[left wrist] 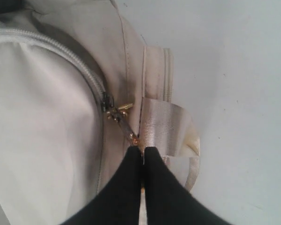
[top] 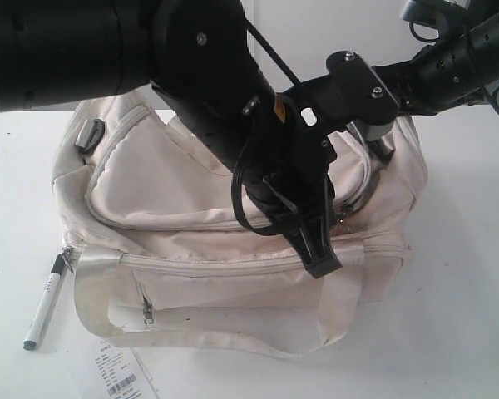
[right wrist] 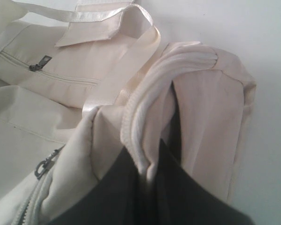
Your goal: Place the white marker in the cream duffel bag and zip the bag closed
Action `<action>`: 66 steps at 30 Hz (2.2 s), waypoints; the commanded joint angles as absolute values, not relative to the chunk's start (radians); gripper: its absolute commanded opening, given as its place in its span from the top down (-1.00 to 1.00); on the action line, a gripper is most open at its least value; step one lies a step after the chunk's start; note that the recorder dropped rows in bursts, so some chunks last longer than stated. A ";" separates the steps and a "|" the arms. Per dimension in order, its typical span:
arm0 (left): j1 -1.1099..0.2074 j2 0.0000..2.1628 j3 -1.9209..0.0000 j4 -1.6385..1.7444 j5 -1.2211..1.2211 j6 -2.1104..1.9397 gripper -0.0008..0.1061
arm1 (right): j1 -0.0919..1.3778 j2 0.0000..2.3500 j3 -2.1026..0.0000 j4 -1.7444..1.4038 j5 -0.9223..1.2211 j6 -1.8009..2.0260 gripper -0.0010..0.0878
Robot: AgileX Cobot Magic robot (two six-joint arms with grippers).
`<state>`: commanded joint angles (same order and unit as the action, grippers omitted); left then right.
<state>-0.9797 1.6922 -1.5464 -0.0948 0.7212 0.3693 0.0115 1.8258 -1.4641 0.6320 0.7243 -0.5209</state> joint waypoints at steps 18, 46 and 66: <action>-0.980 1.692 -1.546 -0.082 0.788 0.369 0.99 | 0.012 1.826 -1.464 0.632 0.724 -0.521 0.98; -0.980 1.684 -1.546 -0.032 0.784 0.367 0.99 | 0.012 1.826 -1.464 0.632 0.724 -0.521 0.98; -0.980 1.684 -1.546 -0.032 0.756 0.367 0.99 | 0.009 1.610 -1.461 0.327 0.978 -0.238 -0.51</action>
<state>-0.9797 1.6836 -1.5464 -0.0316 0.7562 0.3667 0.0095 1.6102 -1.4608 0.3266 0.9782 -0.2379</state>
